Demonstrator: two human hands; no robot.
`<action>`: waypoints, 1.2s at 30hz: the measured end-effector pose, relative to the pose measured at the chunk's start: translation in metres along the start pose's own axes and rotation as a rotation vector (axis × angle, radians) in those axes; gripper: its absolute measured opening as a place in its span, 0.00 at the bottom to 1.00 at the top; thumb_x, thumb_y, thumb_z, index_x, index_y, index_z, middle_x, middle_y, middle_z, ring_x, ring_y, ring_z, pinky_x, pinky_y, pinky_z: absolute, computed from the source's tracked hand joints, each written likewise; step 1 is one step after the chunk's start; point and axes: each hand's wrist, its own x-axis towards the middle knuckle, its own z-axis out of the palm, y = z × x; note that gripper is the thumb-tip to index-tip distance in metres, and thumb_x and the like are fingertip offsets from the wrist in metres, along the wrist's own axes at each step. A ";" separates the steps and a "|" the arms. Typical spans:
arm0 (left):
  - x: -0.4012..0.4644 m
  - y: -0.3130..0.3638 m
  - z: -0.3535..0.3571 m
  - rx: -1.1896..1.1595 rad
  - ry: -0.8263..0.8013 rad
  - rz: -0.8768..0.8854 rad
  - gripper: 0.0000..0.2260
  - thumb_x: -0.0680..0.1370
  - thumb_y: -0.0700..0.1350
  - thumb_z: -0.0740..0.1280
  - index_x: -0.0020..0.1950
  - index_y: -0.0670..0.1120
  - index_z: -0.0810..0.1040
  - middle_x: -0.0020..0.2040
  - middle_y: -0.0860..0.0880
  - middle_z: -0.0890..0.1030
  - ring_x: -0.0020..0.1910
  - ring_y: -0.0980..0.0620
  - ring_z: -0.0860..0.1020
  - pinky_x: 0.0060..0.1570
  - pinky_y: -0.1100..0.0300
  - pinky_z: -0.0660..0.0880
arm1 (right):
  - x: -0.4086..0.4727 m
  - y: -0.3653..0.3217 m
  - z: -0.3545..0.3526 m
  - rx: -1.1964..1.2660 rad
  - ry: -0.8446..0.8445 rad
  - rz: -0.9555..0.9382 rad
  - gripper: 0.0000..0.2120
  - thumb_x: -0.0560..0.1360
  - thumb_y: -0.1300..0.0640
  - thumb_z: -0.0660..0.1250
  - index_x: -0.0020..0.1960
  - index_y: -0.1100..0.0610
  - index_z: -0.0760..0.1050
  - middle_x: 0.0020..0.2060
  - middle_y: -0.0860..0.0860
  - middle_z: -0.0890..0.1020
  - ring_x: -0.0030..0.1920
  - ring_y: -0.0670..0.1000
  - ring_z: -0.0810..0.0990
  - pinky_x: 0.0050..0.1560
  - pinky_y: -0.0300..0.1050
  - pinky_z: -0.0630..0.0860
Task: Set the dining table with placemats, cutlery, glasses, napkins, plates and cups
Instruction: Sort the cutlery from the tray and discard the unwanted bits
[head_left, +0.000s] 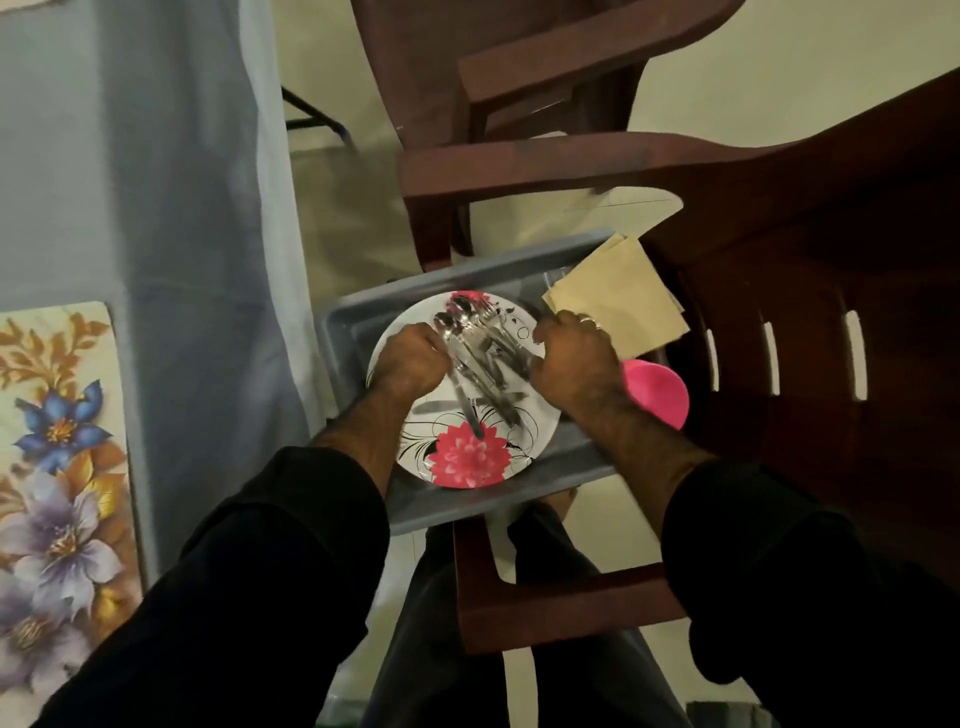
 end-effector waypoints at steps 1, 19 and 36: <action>-0.002 -0.010 0.003 0.091 -0.016 0.015 0.06 0.75 0.48 0.75 0.51 0.52 0.85 0.51 0.51 0.87 0.49 0.46 0.85 0.55 0.49 0.84 | -0.004 -0.007 0.009 0.020 -0.062 -0.003 0.16 0.73 0.52 0.72 0.59 0.55 0.80 0.53 0.55 0.82 0.53 0.59 0.82 0.54 0.51 0.80; -0.017 -0.049 0.055 0.068 0.045 -0.056 0.23 0.74 0.67 0.75 0.49 0.47 0.80 0.42 0.51 0.82 0.41 0.46 0.81 0.36 0.56 0.73 | -0.035 -0.031 0.108 -0.011 -0.220 0.265 0.12 0.74 0.58 0.70 0.57 0.57 0.79 0.50 0.56 0.84 0.52 0.59 0.85 0.49 0.49 0.80; -0.012 -0.053 0.018 -0.014 0.158 -0.156 0.11 0.76 0.47 0.73 0.54 0.43 0.81 0.54 0.43 0.86 0.52 0.40 0.85 0.43 0.54 0.77 | -0.019 -0.055 0.105 0.121 0.013 0.159 0.10 0.78 0.53 0.66 0.57 0.57 0.78 0.52 0.57 0.80 0.49 0.61 0.82 0.47 0.53 0.80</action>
